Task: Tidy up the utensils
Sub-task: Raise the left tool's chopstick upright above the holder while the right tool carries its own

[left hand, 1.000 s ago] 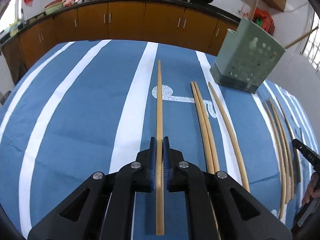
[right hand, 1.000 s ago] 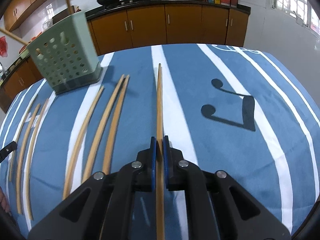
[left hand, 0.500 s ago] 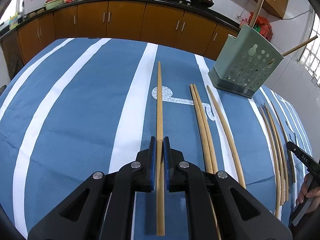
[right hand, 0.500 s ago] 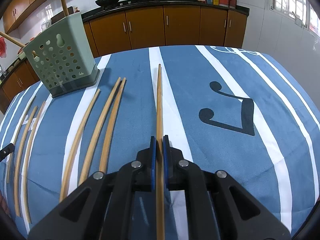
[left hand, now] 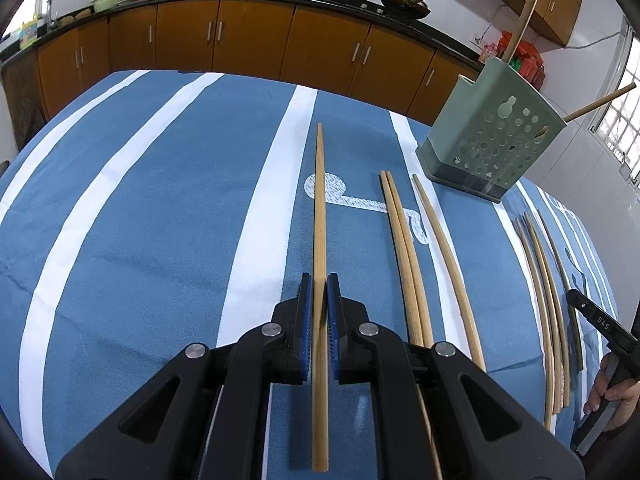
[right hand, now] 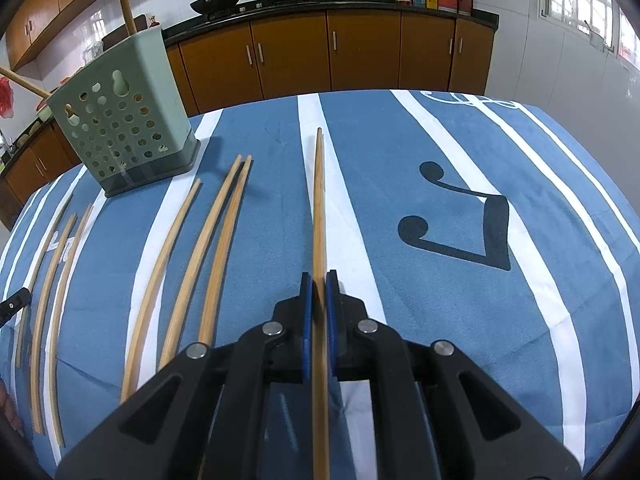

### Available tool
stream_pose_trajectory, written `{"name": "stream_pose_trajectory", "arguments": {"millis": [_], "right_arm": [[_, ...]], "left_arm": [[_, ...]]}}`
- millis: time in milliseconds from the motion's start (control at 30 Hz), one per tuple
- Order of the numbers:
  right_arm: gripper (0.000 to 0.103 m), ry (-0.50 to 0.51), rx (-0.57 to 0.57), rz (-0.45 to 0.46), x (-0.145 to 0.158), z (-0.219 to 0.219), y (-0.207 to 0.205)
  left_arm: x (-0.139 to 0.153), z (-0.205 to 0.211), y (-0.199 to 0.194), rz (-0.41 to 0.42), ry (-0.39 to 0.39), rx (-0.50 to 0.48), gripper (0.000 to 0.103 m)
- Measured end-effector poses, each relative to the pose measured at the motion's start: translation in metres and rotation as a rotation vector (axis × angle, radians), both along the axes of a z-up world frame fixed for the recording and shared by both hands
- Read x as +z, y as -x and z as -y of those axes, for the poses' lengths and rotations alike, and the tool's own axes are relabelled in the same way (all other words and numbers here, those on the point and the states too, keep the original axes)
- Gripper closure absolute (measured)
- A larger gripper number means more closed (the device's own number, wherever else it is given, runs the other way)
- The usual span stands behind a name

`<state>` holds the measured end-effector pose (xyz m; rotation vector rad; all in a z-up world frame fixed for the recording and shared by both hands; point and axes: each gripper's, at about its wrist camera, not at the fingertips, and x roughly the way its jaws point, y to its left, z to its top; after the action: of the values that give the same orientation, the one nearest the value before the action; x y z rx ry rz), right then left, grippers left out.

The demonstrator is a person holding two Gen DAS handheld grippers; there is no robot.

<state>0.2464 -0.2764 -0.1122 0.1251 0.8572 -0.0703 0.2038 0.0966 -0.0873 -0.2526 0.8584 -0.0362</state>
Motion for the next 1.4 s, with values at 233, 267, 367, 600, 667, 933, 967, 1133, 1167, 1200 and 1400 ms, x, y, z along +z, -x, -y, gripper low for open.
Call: {"name": "stream_pose_trajectory", "arguments": {"millis": [233, 267, 367, 600, 667, 933, 967, 1133, 1167, 1200, 1400], "right_arm": [[0.094, -0.012, -0.003, 0.001, 0.001, 0.002, 0.003], [0.094, -0.006, 0.000, -0.001, 0.001, 0.001, 0.006], [0.094, 0.005, 0.013, -0.005, 0.001, -0.003, 0.017], [0.095, 0.008, 0.019, -0.011, 0.002, -0.003, 0.023], [0.095, -0.018, 0.016, -0.006, 0.006, 0.000, 0.025], [0.095, -0.024, 0.008, 0.103, 0.048, 0.007, 0.045], [0.095, -0.025, 0.007, 0.114, 0.051, 0.008, 0.047], [0.095, -0.027, 0.000, 0.198, 0.079, 0.010, 0.055], [0.095, -0.026, -0.001, 0.217, 0.084, 0.009, 0.057], [0.095, -0.026, -0.001, 0.235, 0.090, 0.010, 0.058], [0.095, -0.016, 0.007, 0.357, 0.125, 0.007, 0.064]], "left_arm": [[0.001, 0.004, 0.002, -0.004, -0.038, -0.002, 0.094], [0.001, 0.008, 0.005, -0.006, -0.064, -0.009, 0.094], [0.002, 0.011, 0.014, -0.010, -0.070, -0.025, 0.094], [0.002, 0.021, 0.024, -0.014, -0.122, -0.051, 0.095], [0.003, 0.019, 0.024, -0.028, -0.107, -0.058, 0.095], [0.035, 0.011, 0.040, 0.051, -0.101, -0.049, 0.095], [0.040, 0.011, 0.041, 0.062, -0.101, -0.048, 0.095], [0.071, 0.007, 0.049, 0.148, -0.093, -0.040, 0.095], [0.076, 0.006, 0.049, 0.161, -0.092, -0.039, 0.095], [0.084, 0.005, 0.049, 0.182, -0.089, -0.036, 0.095], [0.121, 0.001, 0.051, 0.289, -0.083, -0.019, 0.095]]}}
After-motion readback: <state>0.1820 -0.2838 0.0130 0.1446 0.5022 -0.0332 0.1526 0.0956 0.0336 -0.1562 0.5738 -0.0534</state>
